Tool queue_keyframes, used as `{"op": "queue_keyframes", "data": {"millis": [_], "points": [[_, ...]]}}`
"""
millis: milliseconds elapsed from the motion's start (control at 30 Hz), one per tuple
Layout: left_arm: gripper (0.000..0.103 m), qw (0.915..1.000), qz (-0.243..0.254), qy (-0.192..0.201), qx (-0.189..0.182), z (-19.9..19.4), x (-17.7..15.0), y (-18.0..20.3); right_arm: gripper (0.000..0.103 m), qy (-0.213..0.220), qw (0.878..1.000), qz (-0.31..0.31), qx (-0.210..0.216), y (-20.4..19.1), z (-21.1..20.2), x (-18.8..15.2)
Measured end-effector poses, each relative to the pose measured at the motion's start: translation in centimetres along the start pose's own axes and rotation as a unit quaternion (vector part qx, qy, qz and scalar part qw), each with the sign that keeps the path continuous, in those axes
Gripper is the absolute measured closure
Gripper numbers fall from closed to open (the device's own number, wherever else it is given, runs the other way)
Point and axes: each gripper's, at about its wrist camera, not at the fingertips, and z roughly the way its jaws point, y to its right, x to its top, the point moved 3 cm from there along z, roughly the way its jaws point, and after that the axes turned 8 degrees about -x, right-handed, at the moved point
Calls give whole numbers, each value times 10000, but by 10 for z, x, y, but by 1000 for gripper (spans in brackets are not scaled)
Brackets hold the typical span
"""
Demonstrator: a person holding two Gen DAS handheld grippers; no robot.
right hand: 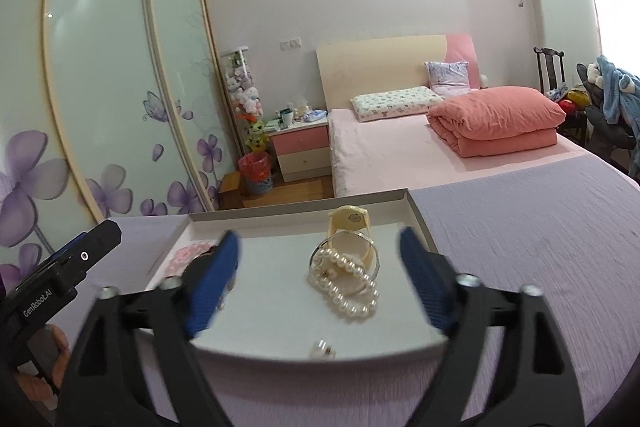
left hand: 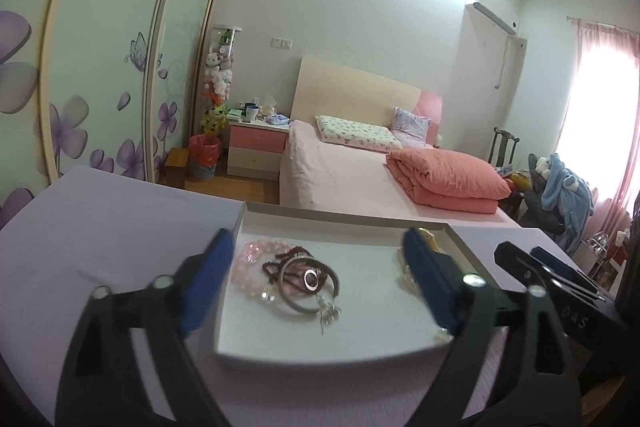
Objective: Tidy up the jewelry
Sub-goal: 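Withdraw both open tools back from the tray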
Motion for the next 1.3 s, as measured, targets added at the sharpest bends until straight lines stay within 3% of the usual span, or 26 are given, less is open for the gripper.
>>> {"op": "queue_keyframes", "data": {"millis": [67, 267, 633, 867, 1300], "points": [[5, 10000, 29, 20, -63, -18, -5, 1, 2, 82, 9999, -127, -25, -2, -14, -5], [4, 9997, 184, 115, -136, -77, -28, 11, 2, 276, 9975, -637, -146, -13, -68, -26], [4, 9979, 513, 302, 256, -165, -67, 19, 2, 494, 9968, -605, -173, -13, -133, -59], [4, 9969, 611, 428, 236, -190, -81, 30, 2, 627, 9958, -574, -351, -9, -154, -77], [4, 9975, 486, 505, 134, -205, -86, 28, 2, 657, 9964, -478, -221, -3, -164, -86]]}}
